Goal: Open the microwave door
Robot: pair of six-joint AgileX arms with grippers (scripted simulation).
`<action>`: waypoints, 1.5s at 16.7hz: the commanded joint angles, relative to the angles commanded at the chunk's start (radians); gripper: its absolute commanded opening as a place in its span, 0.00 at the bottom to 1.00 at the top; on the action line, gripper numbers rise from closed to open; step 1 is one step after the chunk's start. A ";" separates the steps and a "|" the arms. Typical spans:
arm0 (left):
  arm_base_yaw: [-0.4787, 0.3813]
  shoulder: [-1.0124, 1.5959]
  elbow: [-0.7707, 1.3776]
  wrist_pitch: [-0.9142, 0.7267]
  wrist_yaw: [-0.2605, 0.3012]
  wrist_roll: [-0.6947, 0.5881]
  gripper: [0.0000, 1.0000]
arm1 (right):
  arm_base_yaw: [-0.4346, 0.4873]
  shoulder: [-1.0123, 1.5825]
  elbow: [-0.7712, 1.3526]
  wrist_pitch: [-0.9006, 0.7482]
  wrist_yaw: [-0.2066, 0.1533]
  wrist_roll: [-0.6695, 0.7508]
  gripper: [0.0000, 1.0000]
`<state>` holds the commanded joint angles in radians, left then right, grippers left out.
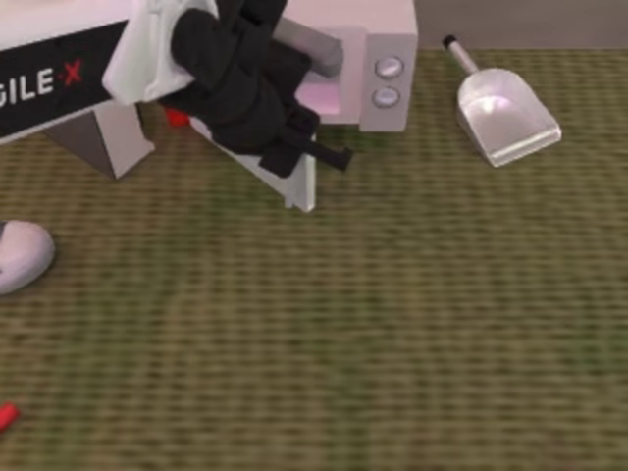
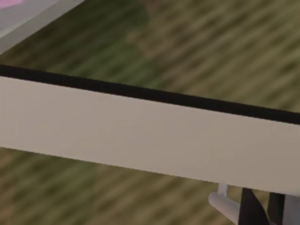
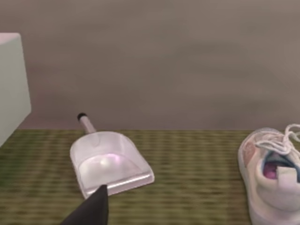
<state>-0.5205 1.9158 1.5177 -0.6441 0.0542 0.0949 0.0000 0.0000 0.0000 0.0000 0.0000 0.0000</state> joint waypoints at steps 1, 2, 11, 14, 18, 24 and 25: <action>0.000 0.000 0.000 0.000 0.000 0.000 0.00 | 0.000 0.000 0.000 0.000 0.000 0.000 1.00; 0.000 0.000 0.000 0.000 0.000 0.000 0.00 | 0.000 0.000 0.000 0.000 0.000 0.000 1.00; 0.000 0.000 0.000 0.000 0.000 0.000 0.00 | 0.000 0.000 0.000 0.000 0.000 0.000 1.00; 0.000 0.000 0.000 0.000 0.000 0.000 0.00 | 0.000 0.000 0.000 0.000 0.000 0.000 1.00; 0.001 -0.004 -0.010 0.002 0.015 0.013 0.00 | 0.000 0.000 0.000 0.000 0.000 0.000 1.00; 0.051 -0.058 -0.074 0.002 0.085 0.149 0.00 | 0.000 0.000 0.000 0.000 0.000 0.000 1.00; 0.055 -0.061 -0.079 0.002 0.090 0.158 0.00 | 0.000 0.000 0.000 0.000 0.000 0.000 1.00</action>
<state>-0.4658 1.8546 1.4388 -0.6422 0.1442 0.2526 0.0000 0.0000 0.0000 0.0000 0.0000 0.0000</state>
